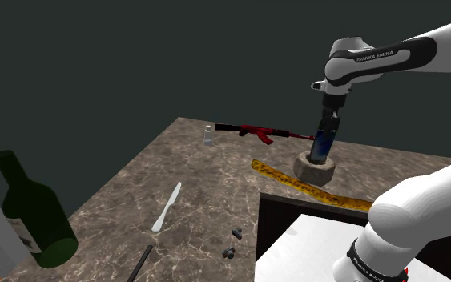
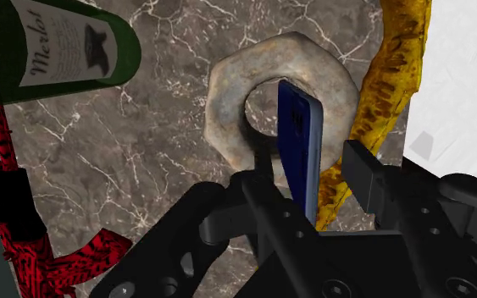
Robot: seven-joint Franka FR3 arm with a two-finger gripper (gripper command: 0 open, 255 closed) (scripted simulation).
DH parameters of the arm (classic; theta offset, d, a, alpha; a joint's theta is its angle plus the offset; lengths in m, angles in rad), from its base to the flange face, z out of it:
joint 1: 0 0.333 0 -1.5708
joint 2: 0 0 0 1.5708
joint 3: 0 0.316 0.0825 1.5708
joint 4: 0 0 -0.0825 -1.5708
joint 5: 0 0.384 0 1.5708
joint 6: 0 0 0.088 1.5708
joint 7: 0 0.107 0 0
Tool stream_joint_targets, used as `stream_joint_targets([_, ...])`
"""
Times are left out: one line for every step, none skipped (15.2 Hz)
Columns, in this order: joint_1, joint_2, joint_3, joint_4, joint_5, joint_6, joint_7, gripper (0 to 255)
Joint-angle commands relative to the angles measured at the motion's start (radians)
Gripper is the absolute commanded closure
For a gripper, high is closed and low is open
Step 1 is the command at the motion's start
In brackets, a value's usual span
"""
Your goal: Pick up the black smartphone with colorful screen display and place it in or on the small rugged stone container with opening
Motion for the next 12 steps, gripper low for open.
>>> stream_joint_targets([0.000, 0.000, 0.000, 0.000, 0.000, 0.000, 0.000, 0])
stream_joint_targets([0.000, 0.000, 0.000, 0.000, 0.000, 0.000, 0.000, 0])
stream_joint_targets([0.000, 0.000, 0.000, 0.000, 0.000, 0.000, 0.000, 0])
stream_joint_targets([0.000, 0.000, 0.000, 0.000, 0.000, 0.000, 0.000, 0])
stream_joint_targets([0.000, 0.000, 0.000, 0.000, 0.000, 0.000, 0.000, 0])
stream_joint_targets([0.003, -0.004, 0.007, 0.030, 0.005, -0.034, -0.001, 0])
stream_joint_targets([0.005, -0.006, 0.014, 0.061, 0.011, -0.068, -0.002, 0])
stream_joint_targets([0.008, -0.006, 0.020, 0.093, 0.016, -0.101, -0.004, 0])
stream_joint_targets([0.010, -0.006, 0.025, 0.120, 0.020, -0.127, -0.005, 0])
stream_joint_targets([0.010, -0.006, 0.025, 0.120, 0.020, -0.127, -0.005, 0])
stream_joint_targets([0.010, -0.006, 0.025, 0.119, 0.020, -0.127, -0.005, 0])
stream_joint_targets([0.010, -0.006, 0.025, 0.120, 0.020, -0.127, -0.005, 0])
